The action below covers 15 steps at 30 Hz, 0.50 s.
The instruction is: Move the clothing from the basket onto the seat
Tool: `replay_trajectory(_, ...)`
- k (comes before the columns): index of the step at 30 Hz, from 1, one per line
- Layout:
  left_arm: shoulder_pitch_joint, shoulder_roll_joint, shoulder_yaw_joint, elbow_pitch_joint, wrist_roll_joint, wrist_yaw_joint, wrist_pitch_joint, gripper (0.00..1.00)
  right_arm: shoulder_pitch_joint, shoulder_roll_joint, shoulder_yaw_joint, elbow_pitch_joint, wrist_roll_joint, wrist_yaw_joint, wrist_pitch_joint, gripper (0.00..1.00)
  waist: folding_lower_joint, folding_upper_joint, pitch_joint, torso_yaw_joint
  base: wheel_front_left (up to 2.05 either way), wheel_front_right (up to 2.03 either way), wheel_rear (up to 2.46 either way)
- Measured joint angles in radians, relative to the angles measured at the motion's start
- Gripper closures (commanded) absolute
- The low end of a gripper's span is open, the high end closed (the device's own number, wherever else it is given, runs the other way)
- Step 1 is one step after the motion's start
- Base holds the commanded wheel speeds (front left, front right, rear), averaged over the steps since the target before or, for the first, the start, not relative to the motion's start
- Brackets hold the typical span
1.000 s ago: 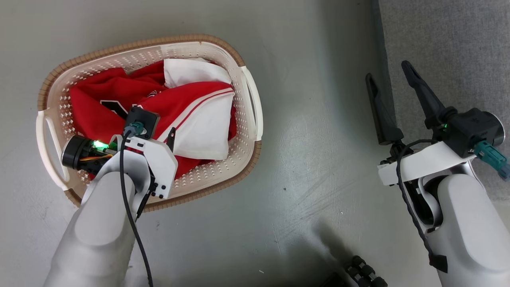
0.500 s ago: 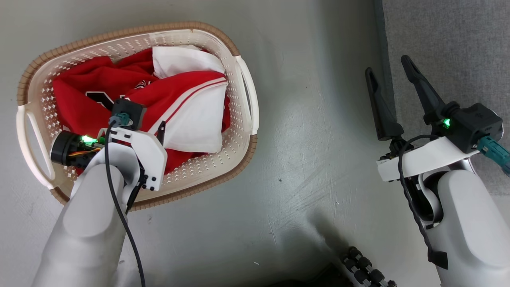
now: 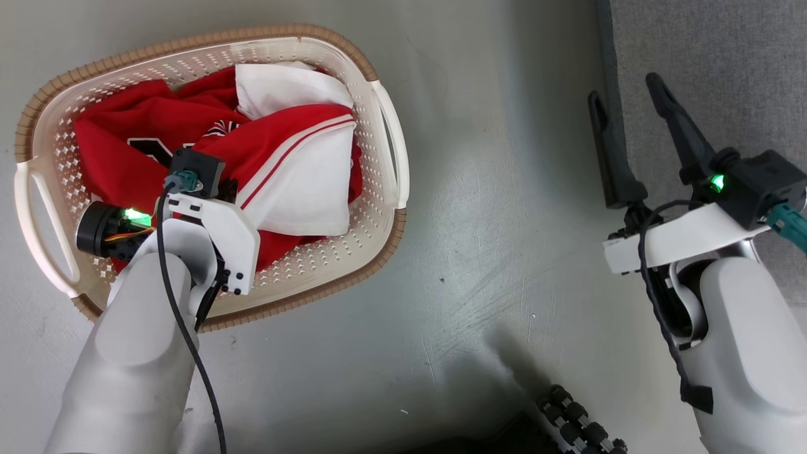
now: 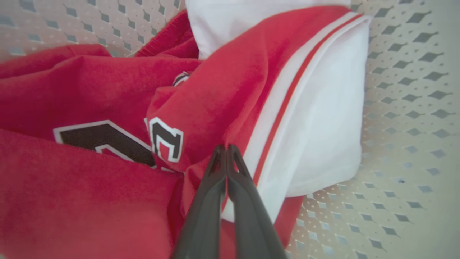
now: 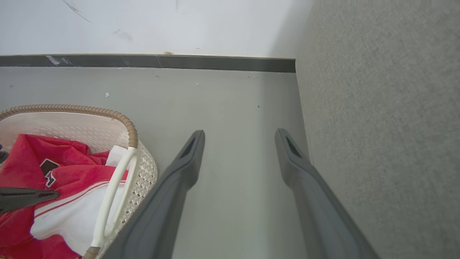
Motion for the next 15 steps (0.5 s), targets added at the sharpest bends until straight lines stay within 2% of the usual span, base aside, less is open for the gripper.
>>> replay_trajectory(15, -0.002, -0.006, 0.044, -0.019, -0.055, -0.004, -0.155, 1.0, -0.063, 0.0, 0.02, 0.0, -0.027, 0.0, -0.003, 0.0, 0.0, 0.0, -0.049, 0.037, 0.0, 0.0, 0.0)
